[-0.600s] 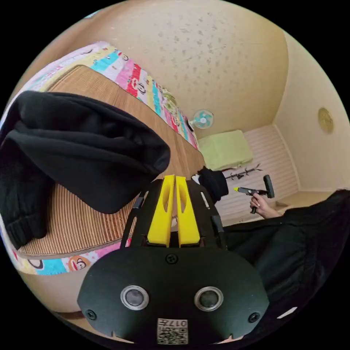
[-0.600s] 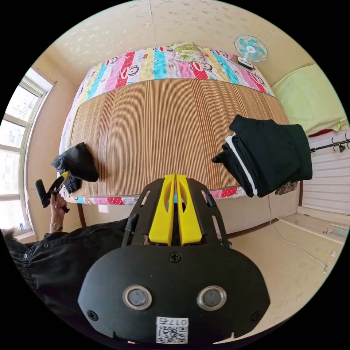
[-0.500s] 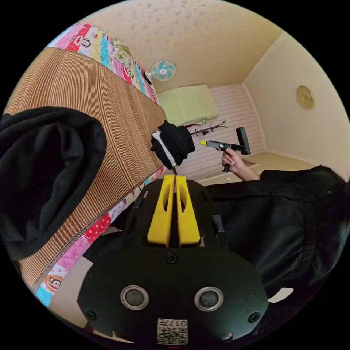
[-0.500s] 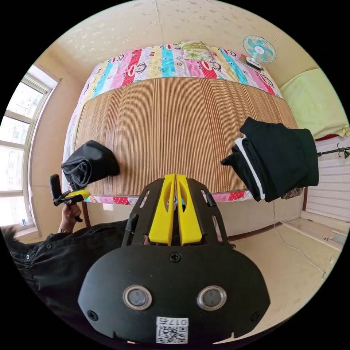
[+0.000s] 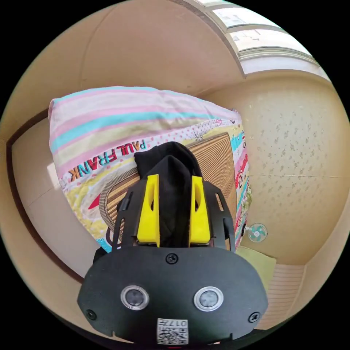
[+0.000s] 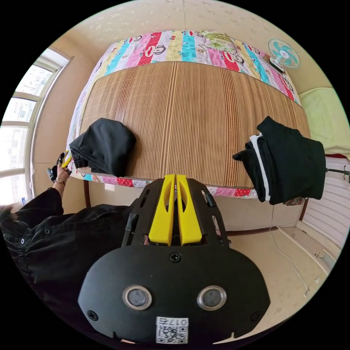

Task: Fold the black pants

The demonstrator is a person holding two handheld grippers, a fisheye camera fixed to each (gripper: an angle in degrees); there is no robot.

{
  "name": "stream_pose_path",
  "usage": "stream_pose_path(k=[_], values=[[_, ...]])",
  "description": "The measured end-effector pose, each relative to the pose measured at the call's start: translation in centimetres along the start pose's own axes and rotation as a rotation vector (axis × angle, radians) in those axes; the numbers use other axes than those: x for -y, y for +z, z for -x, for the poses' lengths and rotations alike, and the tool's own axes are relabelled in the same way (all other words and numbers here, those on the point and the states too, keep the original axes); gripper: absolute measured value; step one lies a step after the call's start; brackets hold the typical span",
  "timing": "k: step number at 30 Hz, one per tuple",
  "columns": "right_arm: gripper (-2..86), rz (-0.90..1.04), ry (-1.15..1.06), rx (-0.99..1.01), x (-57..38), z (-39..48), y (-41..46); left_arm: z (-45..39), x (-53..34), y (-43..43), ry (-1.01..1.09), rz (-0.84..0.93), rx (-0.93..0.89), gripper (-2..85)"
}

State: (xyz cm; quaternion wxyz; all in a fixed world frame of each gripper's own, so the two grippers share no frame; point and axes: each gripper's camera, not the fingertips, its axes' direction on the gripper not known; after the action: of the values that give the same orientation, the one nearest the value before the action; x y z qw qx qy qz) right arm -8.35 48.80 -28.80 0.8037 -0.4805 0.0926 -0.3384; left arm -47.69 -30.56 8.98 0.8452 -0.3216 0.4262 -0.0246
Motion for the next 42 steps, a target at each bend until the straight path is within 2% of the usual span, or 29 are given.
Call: stream_pose_path(k=[2, 4, 6, 8, 11, 14, 16, 18, 20, 23, 24, 26, 28, 29, 31, 33, 39, 42], values=[[0.3, 0.009, -0.002, -0.002, 0.1, -0.2, 0.1, 1.8, 2.4, 2.5, -0.139, 0.099, -0.082, 11.1], [0.3, 0.004, -0.001, 0.000, 0.1, -0.7, 0.1, 3.2, 3.0, 4.0, -0.253, 0.099, -0.355, 6.4], [0.3, 0.001, 0.007, 0.012, 0.1, -1.2, 0.2, 2.8, 2.8, 5.2, -0.230, 0.123, -0.546, 4.5], [0.3, -0.001, 0.010, 0.026, 0.1, -1.7, 0.4, 1.9, 2.5, 6.5, -0.180, 0.205, -0.616, 1.7], [0.3, -0.010, 0.017, 0.036, 0.5, -2.9, 0.6, -0.5, 1.6, 7.0, -0.060, 0.286, -0.626, -0.1], [0.3, -0.044, 0.024, 0.082, 1.1, -4.4, 0.5, -5.6, -0.7, 7.4, 0.214, 0.468, -0.576, -0.6], [0.3, -0.068, -0.030, 0.159, 2.0, -5.1, 0.7, -9.8, -5.3, 8.1, 0.486, 0.638, -0.443, -0.8], [0.4, -0.080, -0.086, 0.190, 3.1, -5.1, 0.9, -11.5, -9.7, 8.9, 0.643, 0.743, -0.328, -0.7], [0.6, -0.075, -0.120, 0.206, 4.6, -4.9, 1.4, -11.3, -13.7, 10.0, 0.693, 0.821, -0.256, -0.6], [1.0, -0.067, -0.204, 0.280, 7.3, -3.5, 2.2, -7.0, -18.0, 12.5, 0.551, 0.929, -0.143, 0.1], [1.3, -0.058, -0.264, 0.330, 8.5, -2.4, 2.7, -4.5, -18.9, 13.0, 0.440, 0.933, -0.126, 0.6], [2.0, -0.024, -0.352, 0.387, 10.3, -0.2, 3.8, -0.3, -19.9, 13.2, 0.241, 0.911, -0.175, 2.4], [4.2, 0.064, -0.482, 0.417, 12.9, 4.3, 5.7, 5.2, -21.3, 12.3, -0.002, 0.813, -0.309, 8.4], [5.1, 0.083, -0.515, 0.411, 13.6, 5.8, 6.1, 6.3, -21.6, 12.0, -0.048, 0.782, -0.338, 9.2], [9.0, 0.128, -0.667, 0.339, 15.7, 12.2, 7.8, 10.2, -22.6, 10.5, -0.164, 0.656, -0.391, 12.0], [11.0, 0.156, -0.796, 0.260, 16.8, 17.6, 9.3, 11.8, -23.2, 9.7, -0.183, 0.582, -0.399, 13.7], [14.4, 0.154, -1.144, -0.056, 17.7, 33.6, 18.1, 14.8, -26.9, 13.7, -0.261, 0.579, -0.436, 16.5], [13.9, 0.261, -1.188, -0.200, 17.4, 38.0, 25.5, 16.3, -29.6, 16.8, -0.369, 0.525, -0.465, 14.7]])
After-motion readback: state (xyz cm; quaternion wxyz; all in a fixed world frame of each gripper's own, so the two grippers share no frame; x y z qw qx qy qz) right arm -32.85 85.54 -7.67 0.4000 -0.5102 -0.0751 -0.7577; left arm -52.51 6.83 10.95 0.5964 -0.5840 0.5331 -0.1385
